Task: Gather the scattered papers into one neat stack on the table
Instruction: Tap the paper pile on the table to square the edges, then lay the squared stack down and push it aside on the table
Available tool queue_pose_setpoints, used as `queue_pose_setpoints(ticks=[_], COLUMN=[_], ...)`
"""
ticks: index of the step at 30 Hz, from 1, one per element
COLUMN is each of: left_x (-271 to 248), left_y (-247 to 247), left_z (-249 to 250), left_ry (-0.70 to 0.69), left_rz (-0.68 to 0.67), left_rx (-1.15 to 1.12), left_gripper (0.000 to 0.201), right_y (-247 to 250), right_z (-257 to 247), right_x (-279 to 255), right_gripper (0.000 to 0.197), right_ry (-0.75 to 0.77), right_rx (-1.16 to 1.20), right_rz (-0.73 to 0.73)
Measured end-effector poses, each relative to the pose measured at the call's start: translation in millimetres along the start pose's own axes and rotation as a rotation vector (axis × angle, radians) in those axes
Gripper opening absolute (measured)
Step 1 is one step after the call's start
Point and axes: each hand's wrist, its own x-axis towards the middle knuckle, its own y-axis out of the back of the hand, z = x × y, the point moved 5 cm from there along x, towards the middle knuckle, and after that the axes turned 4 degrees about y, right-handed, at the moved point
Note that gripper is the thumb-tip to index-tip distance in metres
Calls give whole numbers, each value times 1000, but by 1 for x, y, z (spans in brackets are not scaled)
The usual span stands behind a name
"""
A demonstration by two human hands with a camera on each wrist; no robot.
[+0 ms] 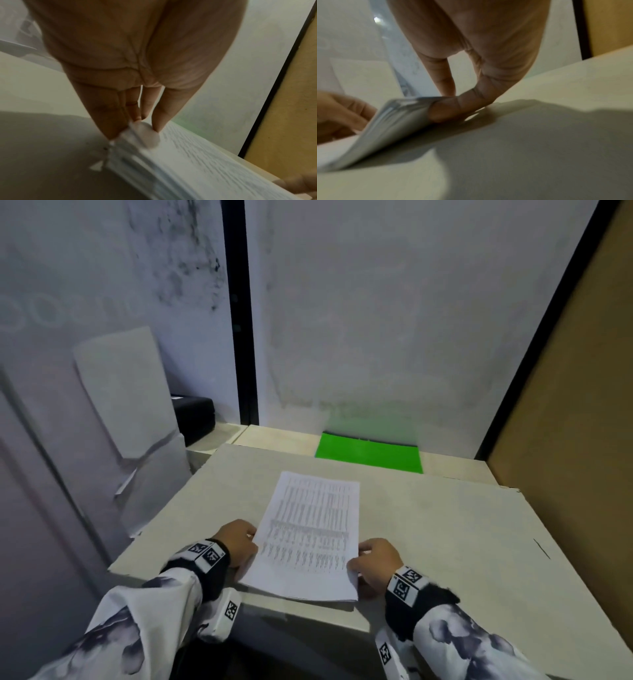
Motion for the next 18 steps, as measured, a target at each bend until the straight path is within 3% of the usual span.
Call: queue_pose_setpoints(ticks=[3, 7, 11, 18], left_x=[-1, -2, 5, 21], left_y=[-1, -11, -6, 40], left_z=[1, -6, -20, -55], left_ry=[-31, -23, -16, 70], left_rz=[-20, -57, -37, 92], left_rx=[2, -2, -90, 41], left_gripper=[22, 22, 26, 23], right_y=[-1, -13, -20, -62], right_z=[11, 9, -4, -50], right_x=[5, -3, 0, 18], right_gripper=[30, 51, 49, 51], right_ry=[-22, -19, -10, 43], right_rx=[123, -45, -65, -108], right_rz=[4, -108, -150, -235])
